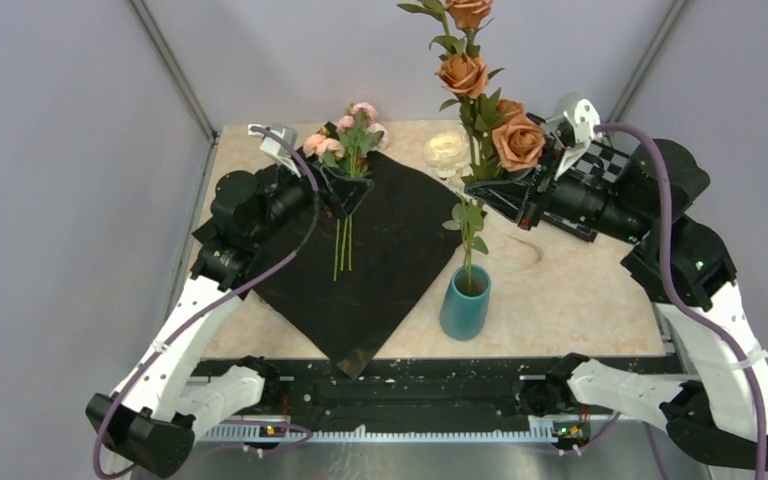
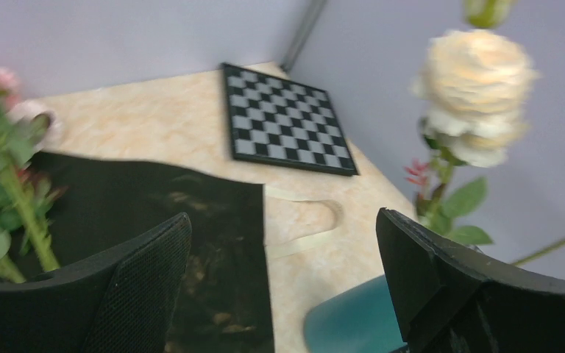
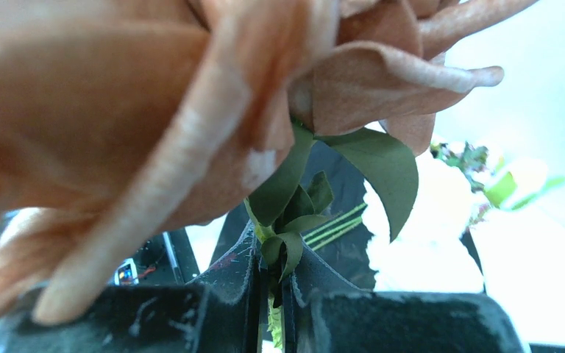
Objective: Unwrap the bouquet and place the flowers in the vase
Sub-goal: Pick up the fake flower from the wrapping paper, then insert the fake flower into the vase.
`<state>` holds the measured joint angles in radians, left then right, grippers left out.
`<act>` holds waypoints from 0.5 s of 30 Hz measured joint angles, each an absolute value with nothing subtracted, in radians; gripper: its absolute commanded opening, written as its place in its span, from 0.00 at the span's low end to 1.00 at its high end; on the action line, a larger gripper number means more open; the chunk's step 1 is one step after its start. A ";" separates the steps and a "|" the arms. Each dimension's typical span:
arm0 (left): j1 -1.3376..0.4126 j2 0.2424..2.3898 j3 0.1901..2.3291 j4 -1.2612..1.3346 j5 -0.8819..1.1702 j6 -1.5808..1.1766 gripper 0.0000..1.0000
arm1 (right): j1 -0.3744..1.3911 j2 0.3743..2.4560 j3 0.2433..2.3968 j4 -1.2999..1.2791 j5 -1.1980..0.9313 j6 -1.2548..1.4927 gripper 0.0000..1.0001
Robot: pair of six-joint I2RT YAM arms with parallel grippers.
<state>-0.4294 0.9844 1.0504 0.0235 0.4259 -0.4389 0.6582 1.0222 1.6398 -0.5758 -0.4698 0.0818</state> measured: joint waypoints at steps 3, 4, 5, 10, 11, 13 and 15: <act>-0.379 0.984 1.043 -0.051 0.366 -0.445 0.99 | 0.658 0.989 1.638 -0.632 -0.404 0.070 0.00; -0.377 0.984 1.040 -0.074 0.350 -0.442 0.99 | 0.658 0.978 1.636 -0.645 -0.385 0.070 0.00; -0.375 0.984 1.037 -0.096 0.337 -0.439 0.99 | 0.658 0.966 1.633 -0.656 -0.366 0.071 0.00; -0.364 0.984 1.032 -0.198 0.284 -0.395 0.99 | 0.658 0.885 1.555 -0.657 -0.290 0.082 0.00; -0.362 0.982 1.031 -0.212 0.274 -0.388 0.99 | 0.658 0.866 1.527 -0.650 -0.274 0.089 0.00; -0.360 0.973 1.021 -0.228 0.263 -0.378 0.99 | 0.658 0.830 1.467 -0.639 -0.242 0.101 0.00; -0.360 0.960 1.005 -0.239 0.255 -0.371 0.99 | 0.658 0.810 1.413 -0.621 -0.216 0.115 0.00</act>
<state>-0.3595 0.9604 1.0054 -0.2386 0.2550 -0.3706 0.6582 0.8101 1.4128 -0.6209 -0.2165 0.1146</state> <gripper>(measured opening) 0.986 0.041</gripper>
